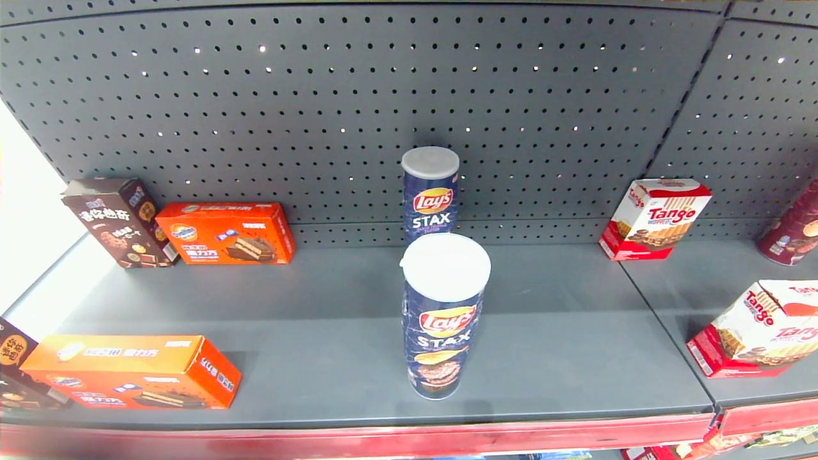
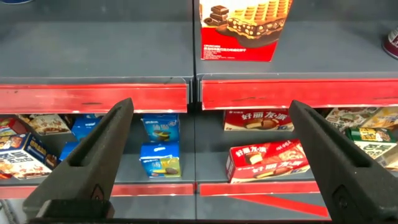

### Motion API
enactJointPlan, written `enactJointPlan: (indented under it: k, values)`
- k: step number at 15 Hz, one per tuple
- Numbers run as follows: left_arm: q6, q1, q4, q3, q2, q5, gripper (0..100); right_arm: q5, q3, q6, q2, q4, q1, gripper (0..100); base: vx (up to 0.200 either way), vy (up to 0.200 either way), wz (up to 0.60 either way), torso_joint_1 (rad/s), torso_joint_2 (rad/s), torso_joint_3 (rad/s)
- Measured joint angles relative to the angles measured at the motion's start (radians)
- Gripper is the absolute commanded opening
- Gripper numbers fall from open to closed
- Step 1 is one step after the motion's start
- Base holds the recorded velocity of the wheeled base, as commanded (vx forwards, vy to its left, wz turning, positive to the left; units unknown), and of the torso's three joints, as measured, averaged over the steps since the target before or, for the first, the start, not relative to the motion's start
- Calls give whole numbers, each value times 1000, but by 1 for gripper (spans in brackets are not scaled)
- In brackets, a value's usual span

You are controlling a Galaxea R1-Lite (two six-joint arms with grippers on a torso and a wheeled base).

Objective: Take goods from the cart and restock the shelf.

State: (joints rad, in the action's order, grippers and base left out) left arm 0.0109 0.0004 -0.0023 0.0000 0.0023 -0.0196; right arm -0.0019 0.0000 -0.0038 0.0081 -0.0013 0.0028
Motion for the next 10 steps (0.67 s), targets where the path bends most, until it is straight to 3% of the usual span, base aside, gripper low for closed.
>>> enactJointPlan:
  k: [2,10]
  values:
    - [-10,-1,1,0,0,27,100,0,0,0,0,0,0,100,0,0,0,0,0,0]
    - [-4,0,1,0,-1,13,100,1,0,-4,0,0,0,100,0,0,0,0,0,0]
